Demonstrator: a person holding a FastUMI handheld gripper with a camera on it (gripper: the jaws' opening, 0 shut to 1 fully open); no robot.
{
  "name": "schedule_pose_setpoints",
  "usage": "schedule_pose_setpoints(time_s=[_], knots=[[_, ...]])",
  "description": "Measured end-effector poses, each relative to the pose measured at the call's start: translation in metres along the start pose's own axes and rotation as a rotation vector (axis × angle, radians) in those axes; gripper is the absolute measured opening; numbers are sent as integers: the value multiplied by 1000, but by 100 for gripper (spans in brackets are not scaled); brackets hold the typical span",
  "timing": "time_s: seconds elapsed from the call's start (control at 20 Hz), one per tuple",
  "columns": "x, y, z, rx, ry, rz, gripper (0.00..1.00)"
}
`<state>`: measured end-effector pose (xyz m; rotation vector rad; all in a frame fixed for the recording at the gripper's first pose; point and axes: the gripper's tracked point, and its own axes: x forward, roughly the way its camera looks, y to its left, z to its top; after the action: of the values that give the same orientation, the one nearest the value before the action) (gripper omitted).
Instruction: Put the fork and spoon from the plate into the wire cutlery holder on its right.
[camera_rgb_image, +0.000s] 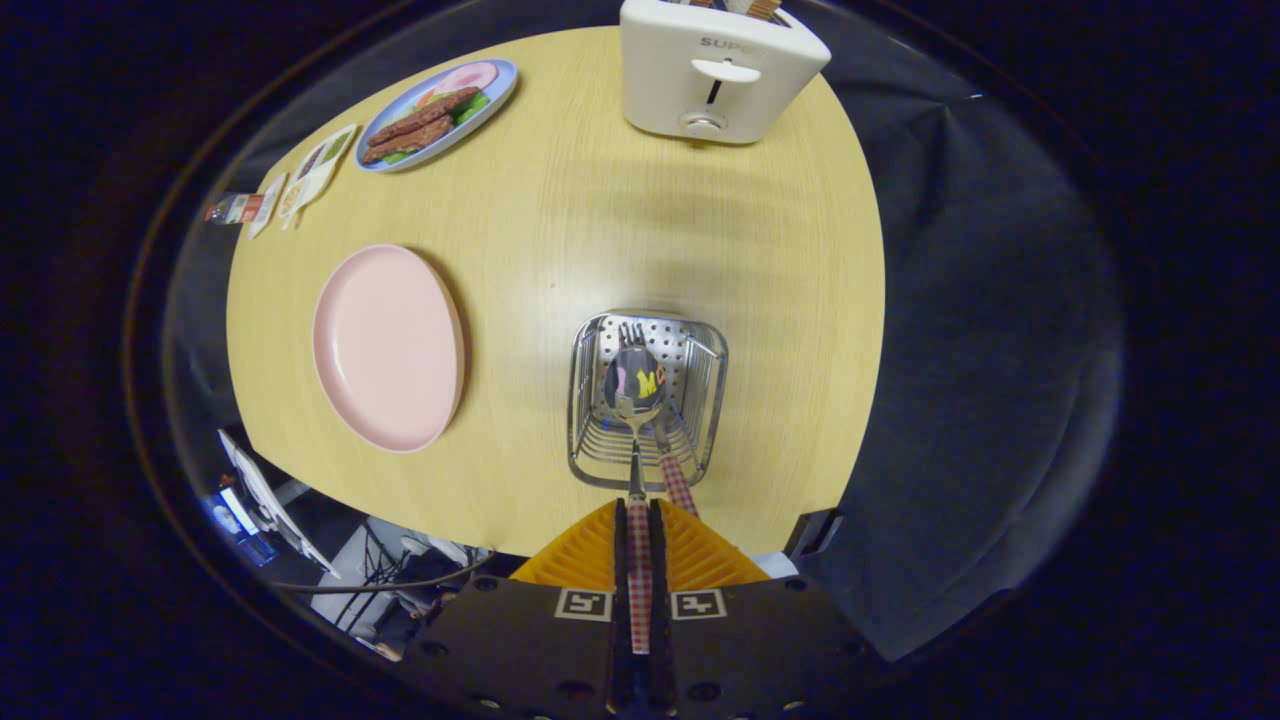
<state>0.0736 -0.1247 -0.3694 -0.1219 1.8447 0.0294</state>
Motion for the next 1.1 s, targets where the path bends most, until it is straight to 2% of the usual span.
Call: schedule_pose_setpoints(time_s=[0.4,0.45,0.65,0.9,1.05,1.1], knots=[[-11,7,16,-5,-125,22,13],[-15,9,18,-5,-147,20,21],[-33,30,20,1,-257,63,29],[-57,73,14,-4,-373,134,50],[-73,93,7,11,-429,158,66],[-78,96,7,17,-458,147,68]])
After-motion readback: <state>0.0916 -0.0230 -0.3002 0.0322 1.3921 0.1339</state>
